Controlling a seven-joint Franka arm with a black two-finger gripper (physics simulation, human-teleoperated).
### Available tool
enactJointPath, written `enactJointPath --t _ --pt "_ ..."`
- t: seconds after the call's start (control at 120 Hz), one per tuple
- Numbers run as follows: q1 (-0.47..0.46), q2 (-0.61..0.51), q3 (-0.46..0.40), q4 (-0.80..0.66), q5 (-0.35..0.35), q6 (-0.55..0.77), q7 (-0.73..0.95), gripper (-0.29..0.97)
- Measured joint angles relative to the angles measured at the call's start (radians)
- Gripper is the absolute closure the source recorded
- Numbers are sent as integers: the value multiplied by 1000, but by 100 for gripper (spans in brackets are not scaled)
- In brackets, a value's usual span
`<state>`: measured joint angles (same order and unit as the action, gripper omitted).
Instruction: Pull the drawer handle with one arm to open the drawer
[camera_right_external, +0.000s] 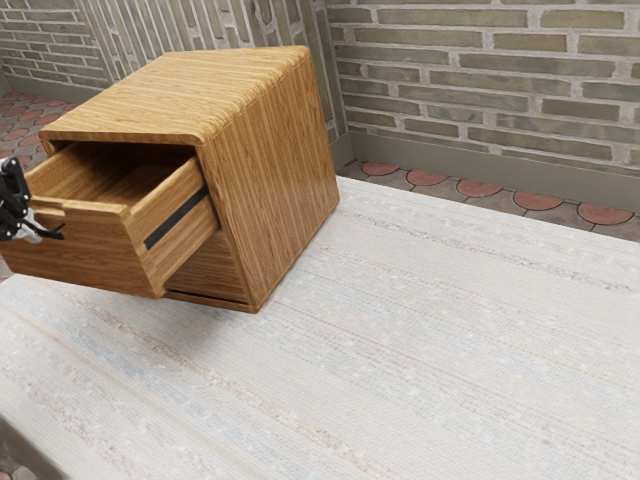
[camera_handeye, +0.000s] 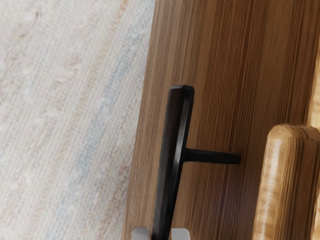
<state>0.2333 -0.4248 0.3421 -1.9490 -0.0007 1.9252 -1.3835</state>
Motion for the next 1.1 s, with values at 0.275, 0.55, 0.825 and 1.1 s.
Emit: enactJointPath --t 0.275,0.55,0.825,1.1 --pt "23 -52 -11 -49 5 -1 -3 79" --pt "72 -113 -57 -100 5 0 -5 79" --pt "115 -166 -87 -143 5 1 -6 79" --pt "154 -211 -108 -179 5 0 -6 79"
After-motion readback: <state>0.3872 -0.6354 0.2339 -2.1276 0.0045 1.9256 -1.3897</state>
